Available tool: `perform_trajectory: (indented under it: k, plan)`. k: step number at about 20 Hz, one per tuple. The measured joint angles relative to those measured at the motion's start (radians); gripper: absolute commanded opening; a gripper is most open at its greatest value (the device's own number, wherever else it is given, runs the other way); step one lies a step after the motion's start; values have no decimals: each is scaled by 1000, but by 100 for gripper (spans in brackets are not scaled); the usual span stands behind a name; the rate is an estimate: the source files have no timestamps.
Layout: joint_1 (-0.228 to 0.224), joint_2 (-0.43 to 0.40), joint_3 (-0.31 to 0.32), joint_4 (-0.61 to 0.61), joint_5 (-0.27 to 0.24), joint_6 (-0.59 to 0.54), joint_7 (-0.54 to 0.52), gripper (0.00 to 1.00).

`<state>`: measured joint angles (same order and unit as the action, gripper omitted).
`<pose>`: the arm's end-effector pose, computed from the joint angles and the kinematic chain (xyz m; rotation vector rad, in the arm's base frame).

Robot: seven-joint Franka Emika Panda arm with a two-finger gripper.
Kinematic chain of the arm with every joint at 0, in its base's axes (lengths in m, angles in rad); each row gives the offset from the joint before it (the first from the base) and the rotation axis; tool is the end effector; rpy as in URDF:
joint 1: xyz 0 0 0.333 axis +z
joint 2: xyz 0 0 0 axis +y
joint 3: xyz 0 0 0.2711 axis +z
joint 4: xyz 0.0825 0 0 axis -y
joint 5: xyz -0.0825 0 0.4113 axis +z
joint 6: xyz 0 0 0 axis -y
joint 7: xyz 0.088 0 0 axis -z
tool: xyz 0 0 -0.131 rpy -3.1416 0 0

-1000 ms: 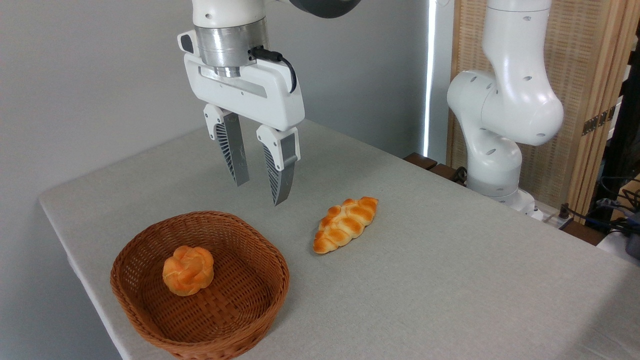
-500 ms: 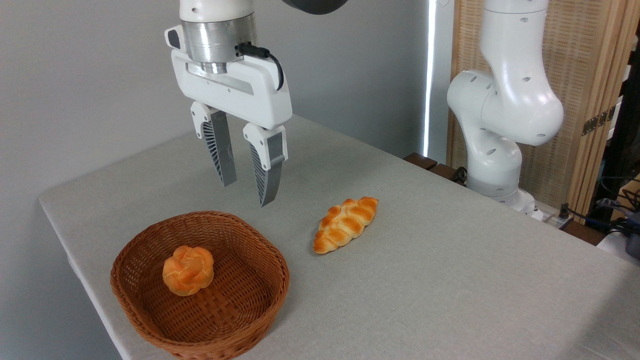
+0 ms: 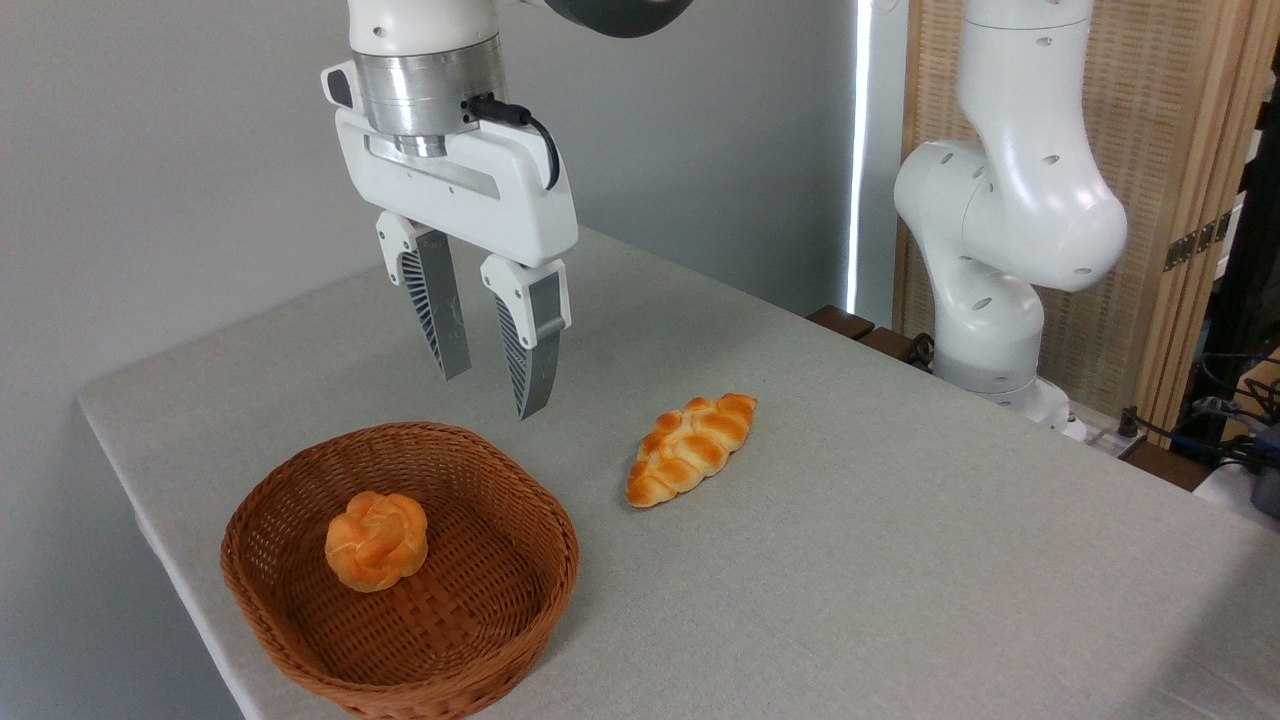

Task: Put bread into the basket

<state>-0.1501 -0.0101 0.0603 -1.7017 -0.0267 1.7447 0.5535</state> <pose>0.5902 -0.0561 0.5111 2.9678 -0.9824 0.0905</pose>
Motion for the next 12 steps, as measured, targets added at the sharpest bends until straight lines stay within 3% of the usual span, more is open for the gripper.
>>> perform_trajectory:
  k: [12]
  plan:
    - [0,0,0,2,0,-27,28,100]
